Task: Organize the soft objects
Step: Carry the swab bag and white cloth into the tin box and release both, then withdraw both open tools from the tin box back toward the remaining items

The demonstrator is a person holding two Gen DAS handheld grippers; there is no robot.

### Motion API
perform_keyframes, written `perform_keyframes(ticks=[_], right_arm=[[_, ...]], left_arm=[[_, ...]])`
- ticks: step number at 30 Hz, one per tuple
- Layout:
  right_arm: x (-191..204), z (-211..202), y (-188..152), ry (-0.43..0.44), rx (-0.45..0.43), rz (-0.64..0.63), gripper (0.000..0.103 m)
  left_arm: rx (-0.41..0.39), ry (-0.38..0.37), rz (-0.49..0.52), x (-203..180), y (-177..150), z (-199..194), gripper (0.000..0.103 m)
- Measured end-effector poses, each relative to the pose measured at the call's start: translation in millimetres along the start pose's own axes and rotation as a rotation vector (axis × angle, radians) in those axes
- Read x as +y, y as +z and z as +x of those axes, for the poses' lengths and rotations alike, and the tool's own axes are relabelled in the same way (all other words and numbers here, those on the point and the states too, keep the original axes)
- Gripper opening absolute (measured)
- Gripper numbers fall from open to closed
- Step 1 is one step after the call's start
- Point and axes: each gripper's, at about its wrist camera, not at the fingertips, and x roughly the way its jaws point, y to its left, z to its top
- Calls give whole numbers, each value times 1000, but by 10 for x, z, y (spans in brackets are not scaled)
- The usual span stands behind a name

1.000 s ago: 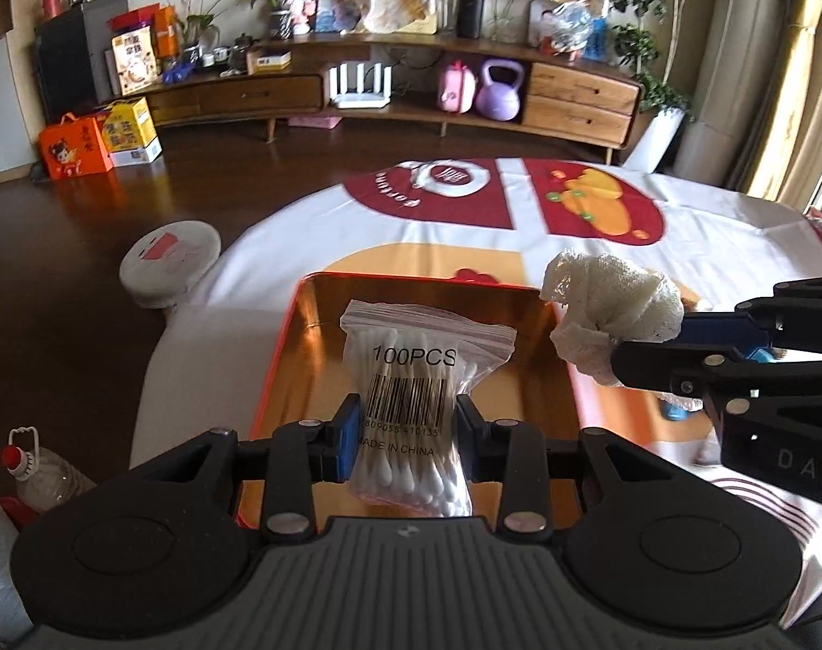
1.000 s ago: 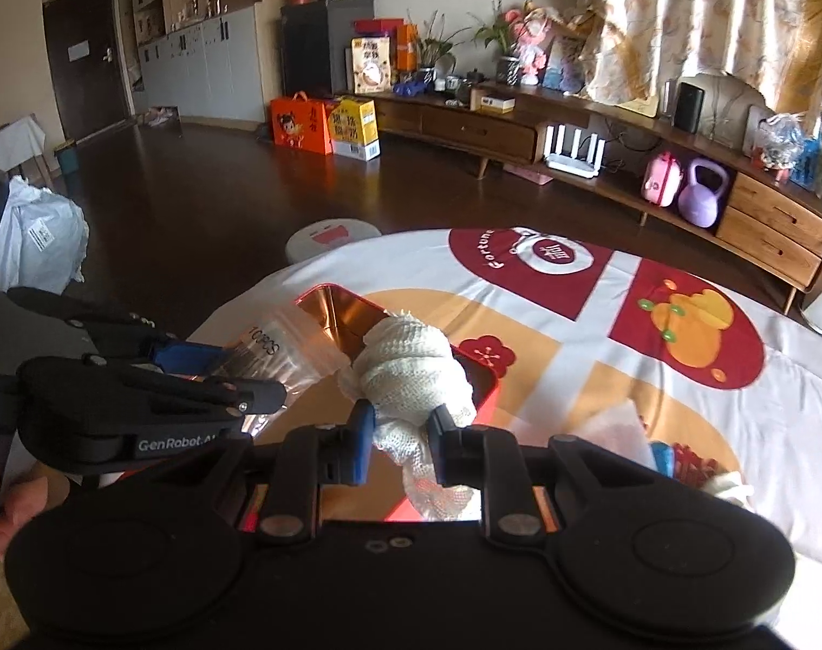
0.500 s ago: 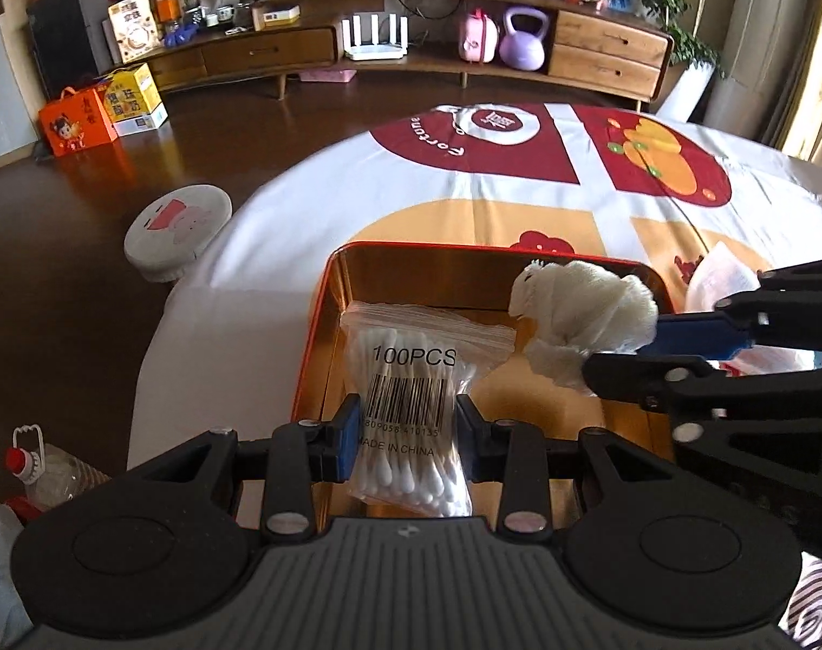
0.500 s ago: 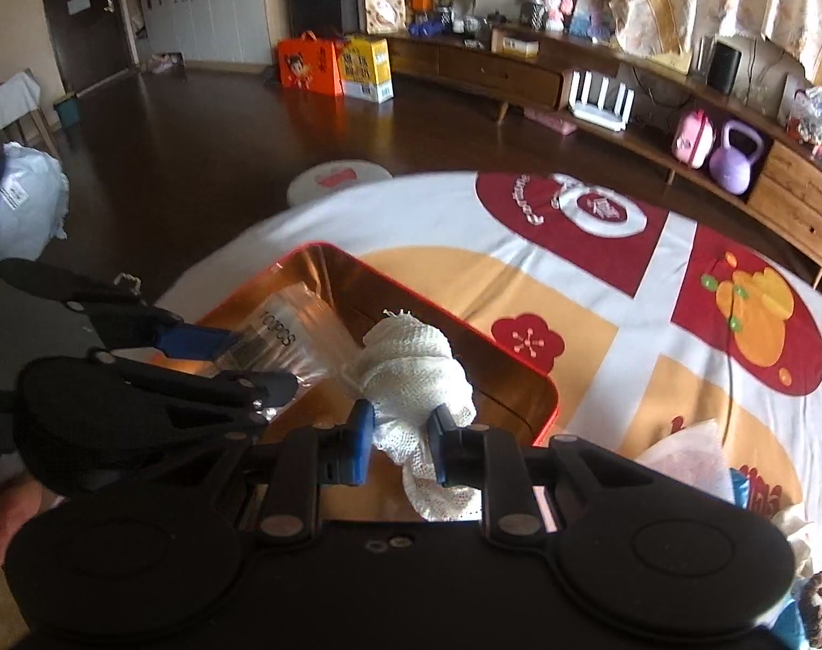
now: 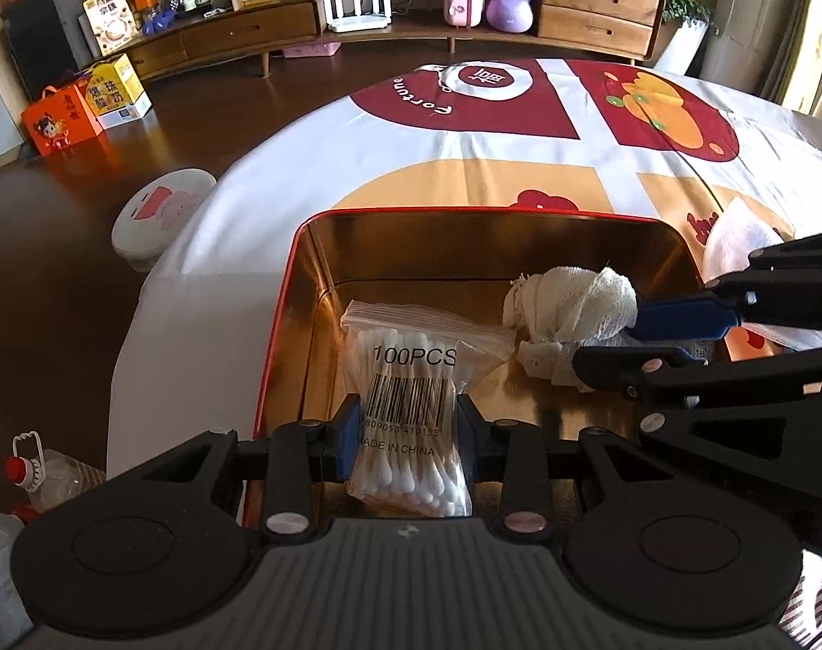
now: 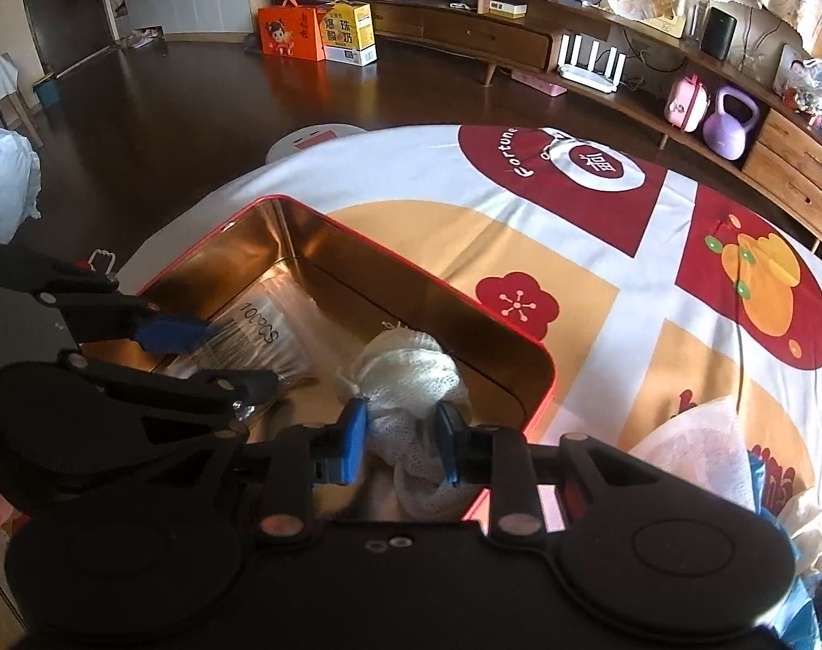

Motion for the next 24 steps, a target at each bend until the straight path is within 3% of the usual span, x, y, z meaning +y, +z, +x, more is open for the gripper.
perform_keyframes(ticks=[4,8,10,24], right_arm=[[-41,-55,-7,8,-7,9,32],[-66,-155,-22,9,-21,15,34],[-79,-218,-31,21,-29,25,36],[-77,-710,-129,43,-109,31,43]], left_arm=[[-3,-1,11,-18,-14,-4,38],[-16,1,6,-26,-20,-35,58],[-24,-3,2,-17,-24,-68,62],[-84,-5,-14,-60,-74,-464,62]])
